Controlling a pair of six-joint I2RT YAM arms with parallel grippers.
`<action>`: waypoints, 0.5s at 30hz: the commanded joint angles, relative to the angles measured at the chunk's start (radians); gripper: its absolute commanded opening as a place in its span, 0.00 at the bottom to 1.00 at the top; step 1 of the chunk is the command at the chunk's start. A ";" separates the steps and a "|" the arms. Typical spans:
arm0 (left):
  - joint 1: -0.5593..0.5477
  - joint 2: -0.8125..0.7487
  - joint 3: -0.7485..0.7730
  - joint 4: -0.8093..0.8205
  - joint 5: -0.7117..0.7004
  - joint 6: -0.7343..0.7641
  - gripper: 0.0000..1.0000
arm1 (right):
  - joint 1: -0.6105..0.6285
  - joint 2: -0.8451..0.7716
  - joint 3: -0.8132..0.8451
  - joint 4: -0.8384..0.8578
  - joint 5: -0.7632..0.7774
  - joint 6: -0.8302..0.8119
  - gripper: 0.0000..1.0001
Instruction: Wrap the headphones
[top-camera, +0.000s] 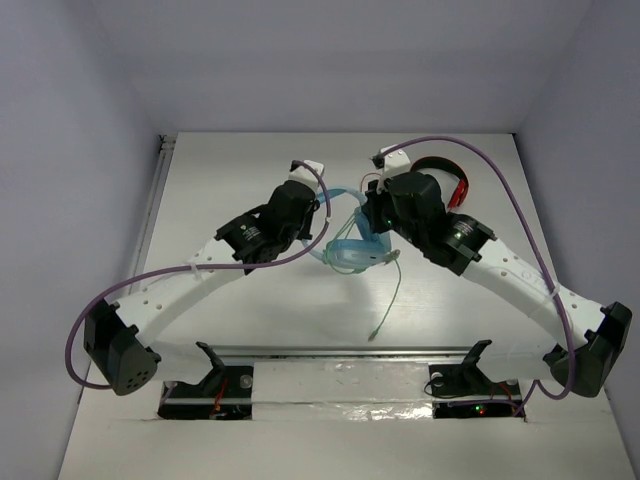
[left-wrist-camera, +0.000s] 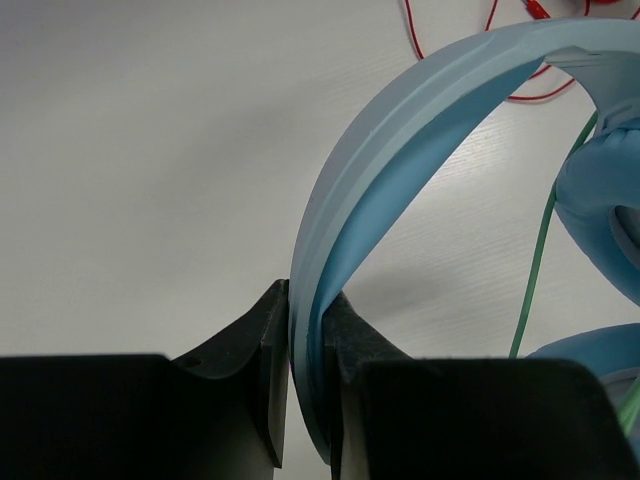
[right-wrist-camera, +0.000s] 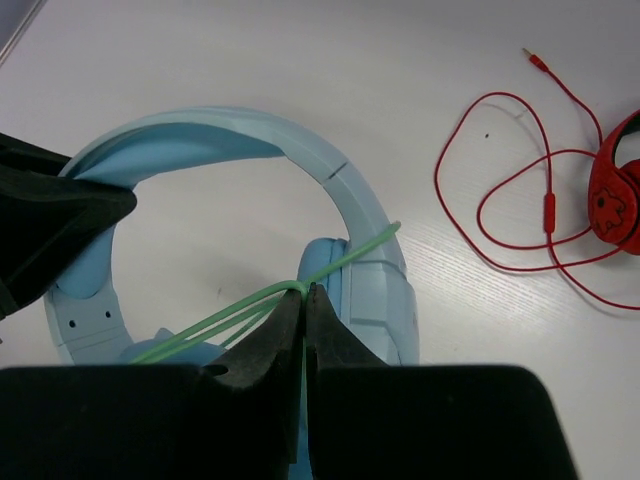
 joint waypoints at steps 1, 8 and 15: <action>-0.005 -0.021 -0.028 -0.183 -0.028 0.055 0.00 | -0.079 -0.041 0.030 0.134 0.305 -0.019 0.02; -0.005 -0.039 -0.002 -0.188 -0.011 0.058 0.00 | -0.079 -0.028 0.021 0.077 0.421 -0.002 0.07; -0.005 -0.075 -0.040 -0.150 0.130 0.079 0.00 | -0.079 -0.066 0.027 0.030 0.487 0.046 0.17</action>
